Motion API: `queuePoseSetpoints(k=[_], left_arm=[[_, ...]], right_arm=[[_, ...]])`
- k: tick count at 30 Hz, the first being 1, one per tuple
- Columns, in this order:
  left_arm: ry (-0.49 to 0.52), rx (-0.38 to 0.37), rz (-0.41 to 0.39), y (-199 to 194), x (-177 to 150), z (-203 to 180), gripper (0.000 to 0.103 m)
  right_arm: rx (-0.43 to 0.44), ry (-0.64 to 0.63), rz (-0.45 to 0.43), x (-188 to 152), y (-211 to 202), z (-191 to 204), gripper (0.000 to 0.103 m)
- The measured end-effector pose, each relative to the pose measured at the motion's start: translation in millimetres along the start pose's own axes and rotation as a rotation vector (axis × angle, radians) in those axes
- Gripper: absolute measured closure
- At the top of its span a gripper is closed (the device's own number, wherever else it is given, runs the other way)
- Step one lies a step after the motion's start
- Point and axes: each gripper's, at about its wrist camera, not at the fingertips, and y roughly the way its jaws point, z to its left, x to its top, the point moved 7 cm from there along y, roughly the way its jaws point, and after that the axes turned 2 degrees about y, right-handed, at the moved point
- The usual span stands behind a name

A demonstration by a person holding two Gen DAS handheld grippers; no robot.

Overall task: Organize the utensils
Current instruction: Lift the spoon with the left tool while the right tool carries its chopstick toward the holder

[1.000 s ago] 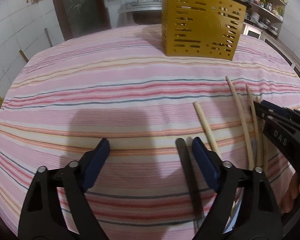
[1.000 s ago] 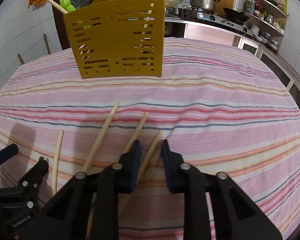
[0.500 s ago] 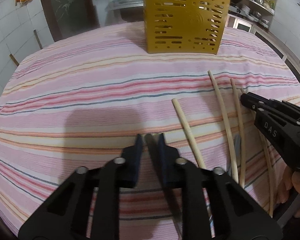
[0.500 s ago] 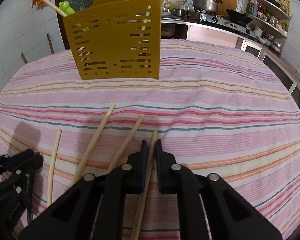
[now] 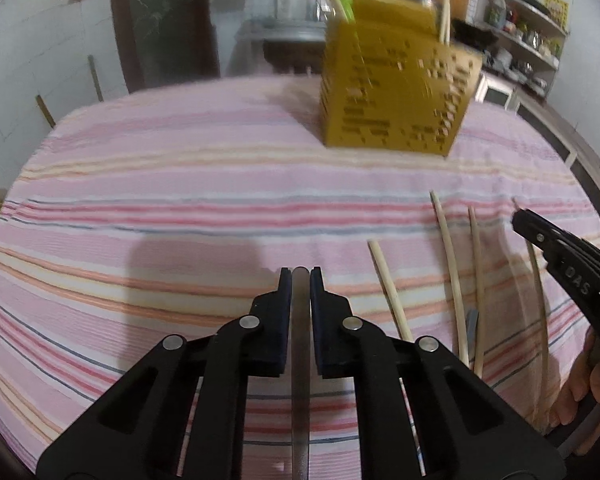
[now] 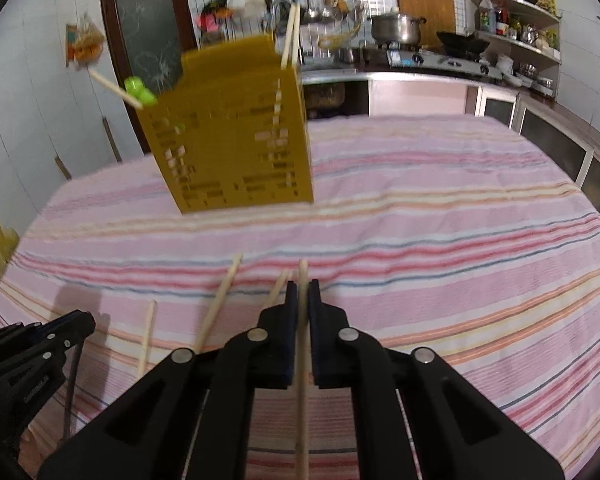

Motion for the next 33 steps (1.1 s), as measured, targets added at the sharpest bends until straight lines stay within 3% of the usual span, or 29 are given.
queuePoseSetpoints(k=[6, 10, 20, 26, 33], left_arm=[[-0.027, -0.001, -0.131, -30, 13, 12, 0.095], [-0.037, 0.048, -0.216, -49, 19, 20, 0.095], [-0.074, 0.038, -0.330, -77, 28, 33, 0.095], [-0.067, 0.036, -0.384, -90, 28, 32, 0.095], [-0.046, 0.060, -0.449, -104, 30, 30, 0.095]], right_arm=[[0.046, 0.020, -0.156, 21, -33, 0, 0.097], [0.060, 0.029, -0.277, 32, -59, 1, 0.097], [0.037, -0.002, -0.480, 44, -98, 5, 0.097], [0.023, -0.025, -0.557, 43, -119, 10, 0.097], [0.021, -0.023, -0.586, 40, -129, 13, 0.097]])
